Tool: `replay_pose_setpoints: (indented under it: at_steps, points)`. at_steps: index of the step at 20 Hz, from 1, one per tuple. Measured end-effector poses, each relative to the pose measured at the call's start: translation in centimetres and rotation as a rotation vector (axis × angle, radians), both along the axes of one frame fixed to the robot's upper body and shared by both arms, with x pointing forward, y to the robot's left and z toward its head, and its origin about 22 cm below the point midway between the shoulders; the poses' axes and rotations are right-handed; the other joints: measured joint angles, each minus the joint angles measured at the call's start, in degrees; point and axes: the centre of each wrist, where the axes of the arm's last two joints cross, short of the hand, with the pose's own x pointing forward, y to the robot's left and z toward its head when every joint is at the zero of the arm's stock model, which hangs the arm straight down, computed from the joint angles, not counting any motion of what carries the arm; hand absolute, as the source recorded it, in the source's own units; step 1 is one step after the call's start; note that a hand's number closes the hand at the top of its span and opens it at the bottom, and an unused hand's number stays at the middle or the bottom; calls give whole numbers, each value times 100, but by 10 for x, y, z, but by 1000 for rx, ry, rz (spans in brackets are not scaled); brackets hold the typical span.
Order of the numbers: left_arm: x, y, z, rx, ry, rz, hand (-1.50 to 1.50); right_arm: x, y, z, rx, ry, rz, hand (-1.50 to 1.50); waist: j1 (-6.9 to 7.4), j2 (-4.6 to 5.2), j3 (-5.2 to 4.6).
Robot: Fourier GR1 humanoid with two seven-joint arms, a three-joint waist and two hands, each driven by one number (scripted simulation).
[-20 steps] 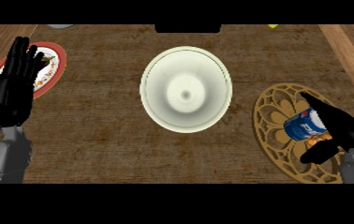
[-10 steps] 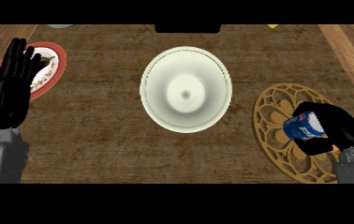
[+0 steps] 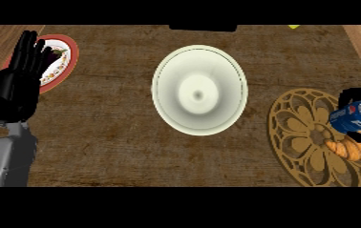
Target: Pick the can from the placemat and place it in the bowl
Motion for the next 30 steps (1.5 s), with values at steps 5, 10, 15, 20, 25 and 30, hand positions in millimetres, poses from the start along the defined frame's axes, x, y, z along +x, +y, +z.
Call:
replay_pose_setpoints:
  at_steps: [5, 10, 15, 20, 25, 30]
  points:
    - [2, -5, 0, -4, -1, -10, 0, 18, -36, 21, -29, -65, 73, 150, 65, 12, 6]
    - [3, -7, -5, 3, 3, 4, 0, 35, -58, 50, -18, -198, 101, 150, -17, -19, -3]
    - [2, -4, -2, 1, 16, 26, 0, 47, -65, 87, 113, -293, 206, 150, -118, -67, -13]
    - [-1, 6, -4, 7, 16, 40, 0, 63, -56, 131, 232, -402, 305, 150, -209, -105, -23]
    - [-5, 10, -9, 6, 23, 50, 0, 79, -29, 157, 399, -439, 359, 150, -295, -148, -33]
    - [-10, 12, -14, 10, 26, 62, 0, 98, 15, 176, 513, -403, 409, 150, -353, -175, -37]
